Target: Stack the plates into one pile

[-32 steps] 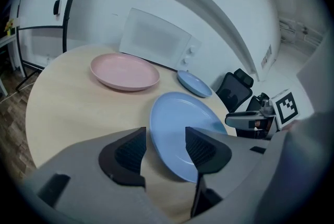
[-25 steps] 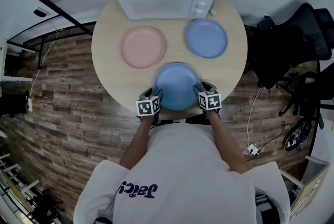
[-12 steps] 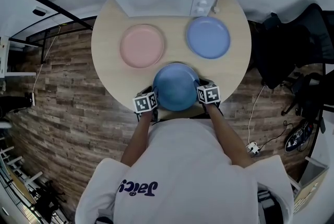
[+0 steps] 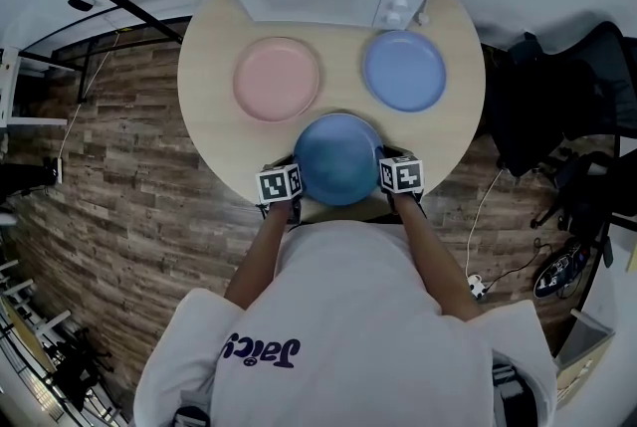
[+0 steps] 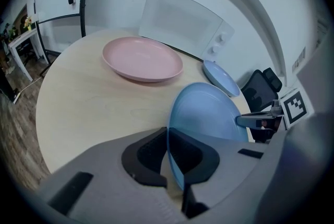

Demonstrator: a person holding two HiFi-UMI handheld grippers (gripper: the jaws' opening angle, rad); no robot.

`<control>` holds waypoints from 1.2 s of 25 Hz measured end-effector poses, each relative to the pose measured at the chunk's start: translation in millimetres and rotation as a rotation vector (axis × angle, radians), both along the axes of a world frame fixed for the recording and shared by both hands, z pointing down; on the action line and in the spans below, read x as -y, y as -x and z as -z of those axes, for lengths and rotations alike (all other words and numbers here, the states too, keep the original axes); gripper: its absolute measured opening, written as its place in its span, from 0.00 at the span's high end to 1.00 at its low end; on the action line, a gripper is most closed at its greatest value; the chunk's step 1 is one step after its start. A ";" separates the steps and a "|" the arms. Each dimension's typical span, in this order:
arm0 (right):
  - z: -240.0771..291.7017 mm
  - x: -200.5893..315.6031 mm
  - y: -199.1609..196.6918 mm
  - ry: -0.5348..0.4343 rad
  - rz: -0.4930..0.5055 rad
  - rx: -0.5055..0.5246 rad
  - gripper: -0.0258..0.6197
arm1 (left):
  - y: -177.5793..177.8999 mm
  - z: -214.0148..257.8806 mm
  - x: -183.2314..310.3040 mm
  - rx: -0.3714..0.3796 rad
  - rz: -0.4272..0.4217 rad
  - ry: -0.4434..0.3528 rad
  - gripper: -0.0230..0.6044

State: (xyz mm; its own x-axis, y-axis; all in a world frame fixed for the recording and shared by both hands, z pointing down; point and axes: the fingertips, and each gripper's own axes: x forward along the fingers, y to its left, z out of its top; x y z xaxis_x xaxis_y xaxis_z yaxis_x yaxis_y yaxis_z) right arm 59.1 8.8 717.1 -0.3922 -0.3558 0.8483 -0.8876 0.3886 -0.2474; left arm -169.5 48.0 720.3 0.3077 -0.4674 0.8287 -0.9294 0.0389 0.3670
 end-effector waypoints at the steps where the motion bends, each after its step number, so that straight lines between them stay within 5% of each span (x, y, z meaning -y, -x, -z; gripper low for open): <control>1: 2.4 0.8 -0.8 -0.004 -0.005 0.001 0.90 | -0.5 3.0 1.4 -0.008 0.000 -0.002 0.92; 14: 37.2 24.9 -28.8 -0.072 -0.049 0.008 0.90 | -25.4 42.3 40.0 -0.061 -0.029 -0.006 0.92; 30: 59.4 93.9 -120.6 -0.135 -0.206 0.030 0.90 | -113.3 66.2 118.9 -0.101 -0.049 -0.034 0.92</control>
